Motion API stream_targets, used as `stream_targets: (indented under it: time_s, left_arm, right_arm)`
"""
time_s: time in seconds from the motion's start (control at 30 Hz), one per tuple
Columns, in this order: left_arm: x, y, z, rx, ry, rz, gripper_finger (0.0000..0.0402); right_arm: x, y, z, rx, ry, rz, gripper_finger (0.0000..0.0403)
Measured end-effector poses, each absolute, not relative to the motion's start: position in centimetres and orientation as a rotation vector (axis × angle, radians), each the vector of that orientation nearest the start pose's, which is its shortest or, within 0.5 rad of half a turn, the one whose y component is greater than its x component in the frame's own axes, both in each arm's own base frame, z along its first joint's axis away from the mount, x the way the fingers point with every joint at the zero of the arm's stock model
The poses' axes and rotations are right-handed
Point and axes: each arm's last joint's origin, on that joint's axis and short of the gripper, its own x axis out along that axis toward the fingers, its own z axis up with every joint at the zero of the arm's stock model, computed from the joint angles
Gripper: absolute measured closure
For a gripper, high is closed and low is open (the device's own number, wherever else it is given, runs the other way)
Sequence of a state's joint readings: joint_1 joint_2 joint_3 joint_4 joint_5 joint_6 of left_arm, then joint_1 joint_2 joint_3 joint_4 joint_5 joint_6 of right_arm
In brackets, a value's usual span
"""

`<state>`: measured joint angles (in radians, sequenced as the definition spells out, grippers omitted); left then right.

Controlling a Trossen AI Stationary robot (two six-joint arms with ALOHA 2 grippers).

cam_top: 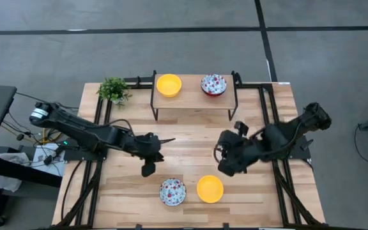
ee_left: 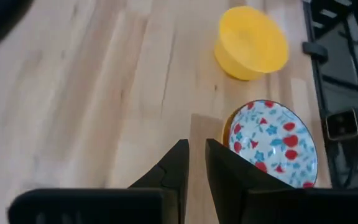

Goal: Pick & Place Mini bowls
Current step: Stack the white bowl on top of the white bowls on the shelf

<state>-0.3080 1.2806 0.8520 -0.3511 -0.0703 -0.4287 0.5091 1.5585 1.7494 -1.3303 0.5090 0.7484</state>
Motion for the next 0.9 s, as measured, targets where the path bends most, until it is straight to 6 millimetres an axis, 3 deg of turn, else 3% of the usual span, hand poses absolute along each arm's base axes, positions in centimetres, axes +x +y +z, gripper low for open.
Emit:
stream_targets:
  time_s: [0.13,0.4,0.7,0.9]
  left_arm:
    - [25.8,-8.7,22.6,-0.348,0.871,-0.103,0.0348]
    - [26.3,-12.1,21.2,-0.296,0.863,-0.229,0.0348]
    - [25.9,-12.2,20.0,-0.36,0.901,-0.146,0.0348]
    - [25.8,-12.6,19.9,-0.35,0.896,-0.167,0.0326]
  right_arm:
    - [25.5,13.8,36.4,0.186,0.92,-0.415,0.0313]
    - [25.5,15.5,33.5,0.289,0.889,-0.429,0.0313]
    - [26.0,16.7,32.2,0.332,0.793,-0.405,0.0313]
    - [26.4,17.0,31.3,0.359,0.766,-0.39,0.0313]
